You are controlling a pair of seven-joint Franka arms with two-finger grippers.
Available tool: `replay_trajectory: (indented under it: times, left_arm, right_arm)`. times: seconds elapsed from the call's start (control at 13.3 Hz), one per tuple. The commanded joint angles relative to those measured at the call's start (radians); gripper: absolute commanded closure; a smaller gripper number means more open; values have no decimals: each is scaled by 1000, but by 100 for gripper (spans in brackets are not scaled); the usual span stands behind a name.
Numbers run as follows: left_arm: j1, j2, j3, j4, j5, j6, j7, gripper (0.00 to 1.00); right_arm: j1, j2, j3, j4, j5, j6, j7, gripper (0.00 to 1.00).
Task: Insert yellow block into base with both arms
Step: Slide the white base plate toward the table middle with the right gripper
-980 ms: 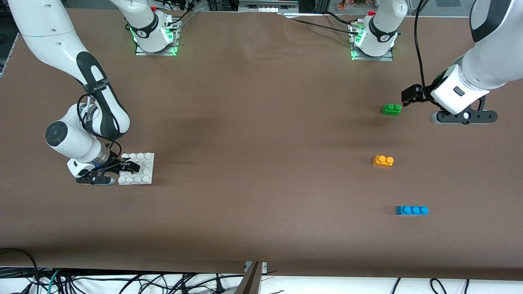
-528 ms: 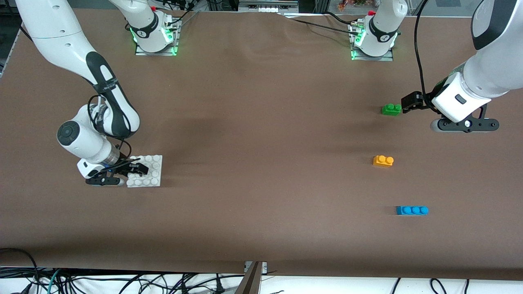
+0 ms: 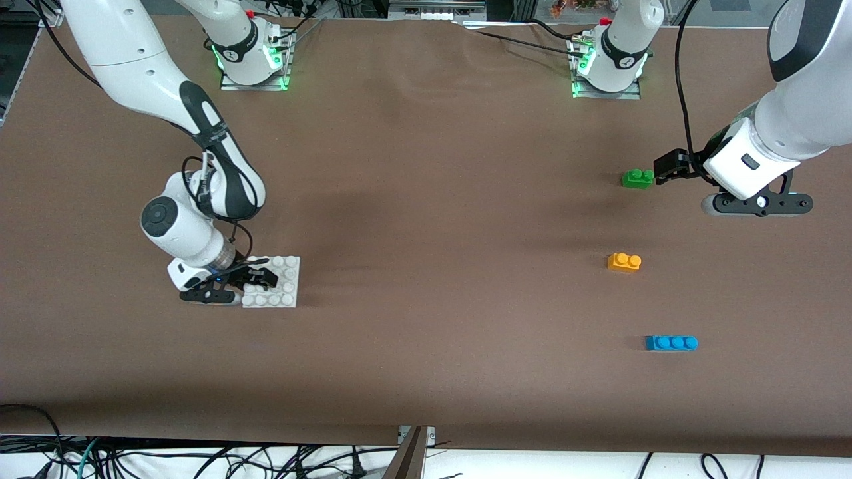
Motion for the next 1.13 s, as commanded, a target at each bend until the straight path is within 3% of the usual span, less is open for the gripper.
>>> replay_trajectory:
  times: [0.0, 0.75, 1.06]
  left_arm:
    - [2, 3, -14, 24, -23, -23, 5, 0]
    - [2, 3, -16, 25, -24, -19, 5, 0]
    - [2, 1, -16, 25, -24, -19, 5, 0]
  right_arm:
    - [42, 80, 2, 60, 14, 8, 34, 31]
    - [255, 129, -40, 143, 16, 4, 60, 31]
    - [335, 141, -50, 172, 17, 2, 205, 31]
